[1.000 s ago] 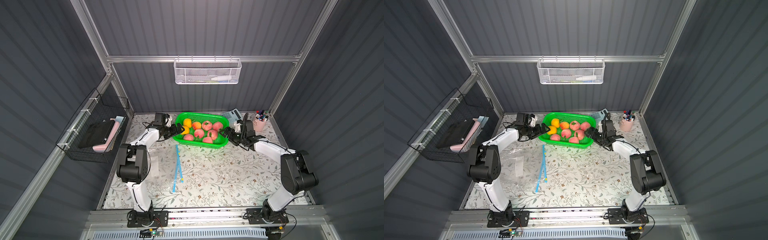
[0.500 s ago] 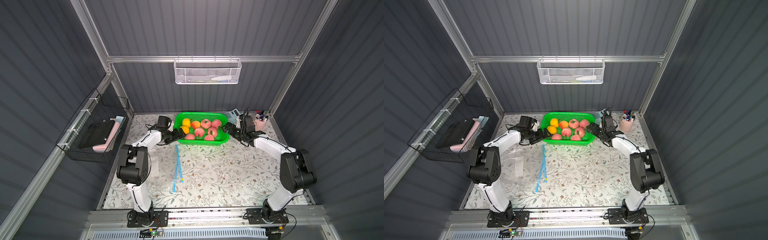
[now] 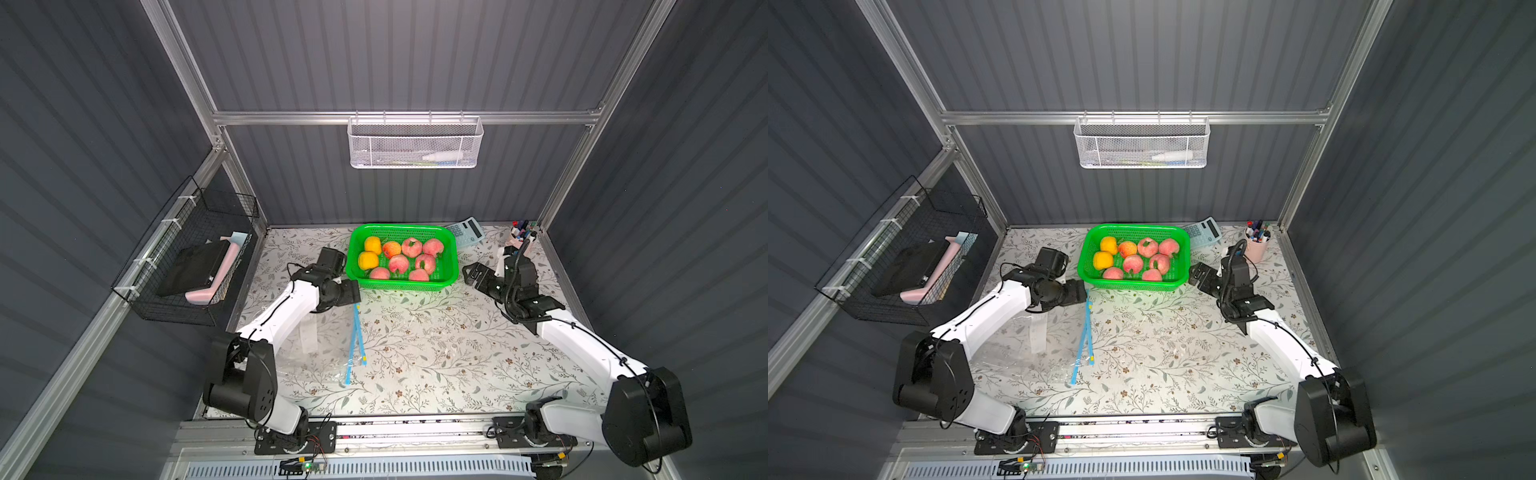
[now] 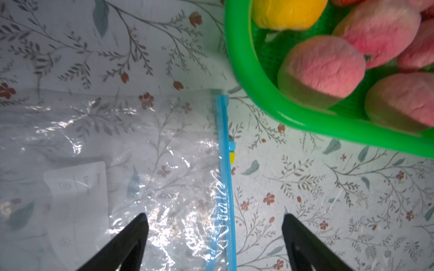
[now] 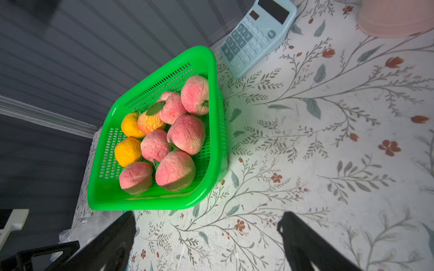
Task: Place the peach in a zip-top bag and seal the zipper
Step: Pick up the zipper food storage bag at the center of the board.
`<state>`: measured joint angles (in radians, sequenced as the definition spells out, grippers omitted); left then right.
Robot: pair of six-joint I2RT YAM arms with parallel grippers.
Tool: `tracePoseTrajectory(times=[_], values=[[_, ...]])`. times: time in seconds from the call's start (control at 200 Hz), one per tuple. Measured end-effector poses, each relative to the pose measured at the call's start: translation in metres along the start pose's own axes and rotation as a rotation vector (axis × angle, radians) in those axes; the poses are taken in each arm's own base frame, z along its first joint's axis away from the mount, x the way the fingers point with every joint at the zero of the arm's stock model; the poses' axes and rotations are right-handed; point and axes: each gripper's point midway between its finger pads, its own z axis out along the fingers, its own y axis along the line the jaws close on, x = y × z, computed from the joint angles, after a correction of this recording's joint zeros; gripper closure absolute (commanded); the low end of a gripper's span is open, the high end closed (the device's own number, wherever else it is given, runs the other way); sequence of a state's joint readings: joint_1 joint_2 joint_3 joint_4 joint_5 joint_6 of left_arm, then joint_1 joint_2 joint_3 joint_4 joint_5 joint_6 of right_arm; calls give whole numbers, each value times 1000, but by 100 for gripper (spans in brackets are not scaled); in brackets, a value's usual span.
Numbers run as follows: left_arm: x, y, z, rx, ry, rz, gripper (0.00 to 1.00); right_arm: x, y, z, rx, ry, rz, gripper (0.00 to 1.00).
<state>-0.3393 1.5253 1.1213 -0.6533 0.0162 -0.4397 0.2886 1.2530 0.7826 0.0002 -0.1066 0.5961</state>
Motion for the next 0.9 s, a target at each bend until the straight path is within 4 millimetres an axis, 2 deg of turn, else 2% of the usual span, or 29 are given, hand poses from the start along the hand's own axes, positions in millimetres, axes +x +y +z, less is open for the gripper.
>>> tracePoseTrajectory(times=[0.175, 0.39, 0.54, 0.901], values=[[32, -14, 17, -57, 86, 58, 26, 3, 5, 0, -32, 10, 13, 6], [53, -11, 57, -159, 182, 66, 45, 4, 8, 3, -54, 19, 26, 7], [54, -2, 71, -233, 208, 56, 52, 5, 8, 4, -58, 21, 26, 7], [47, 1, 69, -266, 182, 39, 75, 12, 5, 9, -56, 42, 30, 8]])
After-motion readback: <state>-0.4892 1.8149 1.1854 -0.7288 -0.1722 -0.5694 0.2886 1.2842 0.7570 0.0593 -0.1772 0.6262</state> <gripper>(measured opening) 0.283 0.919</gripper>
